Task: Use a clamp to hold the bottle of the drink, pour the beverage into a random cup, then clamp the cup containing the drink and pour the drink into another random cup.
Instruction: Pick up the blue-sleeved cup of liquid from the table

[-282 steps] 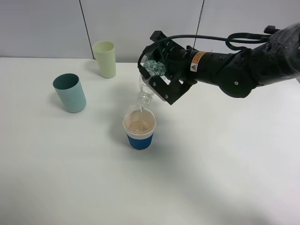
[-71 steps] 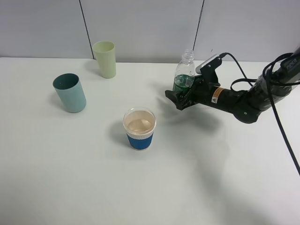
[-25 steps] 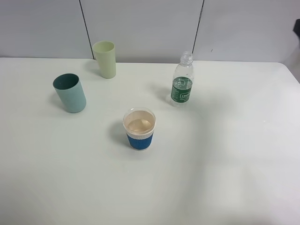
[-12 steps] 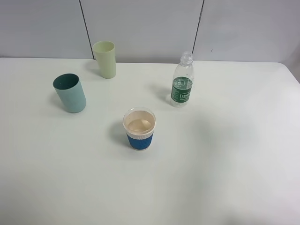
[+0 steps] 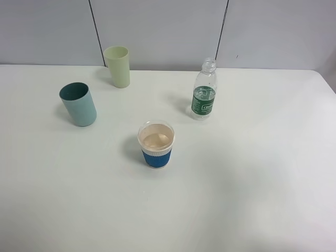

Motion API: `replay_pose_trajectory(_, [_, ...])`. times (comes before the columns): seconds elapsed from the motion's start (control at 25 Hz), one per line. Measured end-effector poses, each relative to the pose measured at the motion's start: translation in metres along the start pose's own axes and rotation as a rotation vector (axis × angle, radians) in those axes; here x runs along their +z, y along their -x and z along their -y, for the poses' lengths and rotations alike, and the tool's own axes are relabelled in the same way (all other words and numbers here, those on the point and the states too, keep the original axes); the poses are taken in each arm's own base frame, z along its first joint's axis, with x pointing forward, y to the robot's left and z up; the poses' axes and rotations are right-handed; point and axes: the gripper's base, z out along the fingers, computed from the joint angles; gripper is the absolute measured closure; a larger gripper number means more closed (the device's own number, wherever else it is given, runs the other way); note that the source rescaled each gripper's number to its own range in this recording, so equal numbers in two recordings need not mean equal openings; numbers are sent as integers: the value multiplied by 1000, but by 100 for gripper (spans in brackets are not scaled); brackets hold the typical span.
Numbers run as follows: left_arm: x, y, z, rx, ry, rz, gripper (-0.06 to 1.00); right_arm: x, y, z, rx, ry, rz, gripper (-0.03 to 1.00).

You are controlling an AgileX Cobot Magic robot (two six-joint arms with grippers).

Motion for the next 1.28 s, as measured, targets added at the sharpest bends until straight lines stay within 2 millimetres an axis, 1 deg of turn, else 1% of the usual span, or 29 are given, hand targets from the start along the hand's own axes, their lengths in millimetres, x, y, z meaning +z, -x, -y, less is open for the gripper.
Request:
replay_pose_trajectory(0.36, [0,0,0,0,0,0,-6,-37,-16,2,24,-3,-29,-3])
replay_pose_trajectory(0.56, [0,0,0,0,0,0,-6,-50,-29,2,8,30,-88,-3])
replay_pose_trajectory(0.76, [0,0,0,0,0,0,-6,-52,-37,3,-35,57,-175,-3])
replay_pose_trajectory(0.96, [0,0,0,0,0,0,-6,-53,-42,4,-56,129,-218,-3])
replay_pose_trajectory(1.08, [0,0,0,0,0,0,-6,-53,-47,5,-71,144,-260,-3])
replay_pose_trajectory(1.28, [0,0,0,0,0,0,-6,-46,-67,1,-82,166,-371,-3])
